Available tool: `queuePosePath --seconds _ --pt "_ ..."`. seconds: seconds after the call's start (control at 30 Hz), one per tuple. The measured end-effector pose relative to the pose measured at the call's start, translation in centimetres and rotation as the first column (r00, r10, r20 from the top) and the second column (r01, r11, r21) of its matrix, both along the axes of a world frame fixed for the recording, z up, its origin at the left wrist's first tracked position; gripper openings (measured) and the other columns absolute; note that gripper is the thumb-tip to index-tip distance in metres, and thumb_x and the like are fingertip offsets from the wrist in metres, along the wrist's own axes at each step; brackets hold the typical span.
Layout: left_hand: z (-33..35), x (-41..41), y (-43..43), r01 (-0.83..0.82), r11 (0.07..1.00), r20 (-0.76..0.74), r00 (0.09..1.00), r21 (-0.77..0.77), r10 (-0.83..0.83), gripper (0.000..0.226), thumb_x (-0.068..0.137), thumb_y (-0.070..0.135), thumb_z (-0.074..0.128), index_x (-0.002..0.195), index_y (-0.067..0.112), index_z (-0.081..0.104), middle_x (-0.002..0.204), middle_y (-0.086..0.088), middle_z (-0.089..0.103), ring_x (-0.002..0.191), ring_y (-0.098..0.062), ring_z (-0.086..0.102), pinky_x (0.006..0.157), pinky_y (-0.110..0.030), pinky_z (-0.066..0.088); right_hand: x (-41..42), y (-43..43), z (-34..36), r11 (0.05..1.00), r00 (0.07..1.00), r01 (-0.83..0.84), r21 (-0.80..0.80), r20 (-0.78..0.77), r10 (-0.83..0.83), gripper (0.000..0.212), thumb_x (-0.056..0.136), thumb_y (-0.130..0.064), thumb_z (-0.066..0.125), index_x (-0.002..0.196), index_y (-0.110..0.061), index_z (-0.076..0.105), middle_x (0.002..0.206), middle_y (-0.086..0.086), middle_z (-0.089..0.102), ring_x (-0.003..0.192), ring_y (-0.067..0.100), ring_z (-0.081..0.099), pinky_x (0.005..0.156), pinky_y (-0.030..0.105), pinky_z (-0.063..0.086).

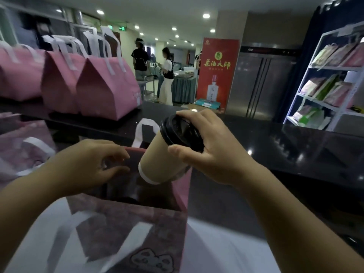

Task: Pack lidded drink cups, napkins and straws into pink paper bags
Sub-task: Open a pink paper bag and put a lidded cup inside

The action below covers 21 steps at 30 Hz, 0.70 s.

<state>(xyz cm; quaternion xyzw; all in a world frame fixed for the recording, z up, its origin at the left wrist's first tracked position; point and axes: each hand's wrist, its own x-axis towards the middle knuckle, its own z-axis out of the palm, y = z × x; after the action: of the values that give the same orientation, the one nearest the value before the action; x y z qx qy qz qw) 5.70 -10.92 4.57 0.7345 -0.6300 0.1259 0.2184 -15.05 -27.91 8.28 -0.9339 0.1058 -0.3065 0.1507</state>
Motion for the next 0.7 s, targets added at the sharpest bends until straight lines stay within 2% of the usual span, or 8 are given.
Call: queuePosePath --seconds 0.2,0.4,0.57,0.7 --pt "-1.6 5.1 0.6 0.003 0.986 -0.032 0.999 0.164 0.003 0.033 0.072 0.034 0.073 0.103 0.035 0.063 0.102 0.017 0.058 0.092 -0.003 0.056 0.082 -0.031 0.05 5.3 1.4 -2.4 0.997 0.961 -0.001 -0.083 -0.275 -0.022 0.074 0.072 -0.07 0.053 0.135 -0.038 0.029 0.113 -0.006 0.037 0.104 0.01 0.033 0.09 0.032 0.043" --pt "-2.7 8.1 0.6 0.062 0.943 -0.061 0.997 0.327 -0.044 0.05 0.075 0.049 0.064 0.122 0.043 0.047 0.124 0.022 0.042 0.117 -0.001 0.038 0.1 -0.029 0.039 6.9 2.6 -4.4 0.984 0.822 -0.071 -0.161 -0.569 -0.033 0.079 0.071 -0.06 0.063 0.136 -0.04 0.022 0.125 -0.008 0.032 0.11 0.008 0.029 0.087 0.028 0.045" --pt "-3.8 8.7 0.9 0.097 0.897 -0.049 0.995 0.431 -0.084 0.091 0.063 0.073 0.054 0.14 0.047 0.012 0.142 0.021 0.015 0.132 0.001 0.004 0.111 -0.033 0.026 8.1 3.2 -5.5 0.978 0.659 -0.076 -0.196 -0.746 -0.099 0.078 0.071 -0.043 0.071 0.135 -0.037 0.027 0.124 -0.004 0.036 0.108 0.016 0.037 0.079 0.029 0.048" --pt "-4.1 8.2 1.4 0.133 0.875 -0.054 0.991 0.466 -0.122 0.118 0.04 0.09 0.045 0.13 0.057 -0.024 0.142 0.031 -0.018 0.129 0.007 -0.015 0.11 -0.028 0.018 8.9 3.5 -6.3 0.976 0.559 -0.021 -0.218 -0.811 -0.17 0.071 0.072 -0.033 0.073 0.13 -0.031 0.031 0.117 0.002 0.042 0.097 0.018 0.044 0.071 0.029 0.045"
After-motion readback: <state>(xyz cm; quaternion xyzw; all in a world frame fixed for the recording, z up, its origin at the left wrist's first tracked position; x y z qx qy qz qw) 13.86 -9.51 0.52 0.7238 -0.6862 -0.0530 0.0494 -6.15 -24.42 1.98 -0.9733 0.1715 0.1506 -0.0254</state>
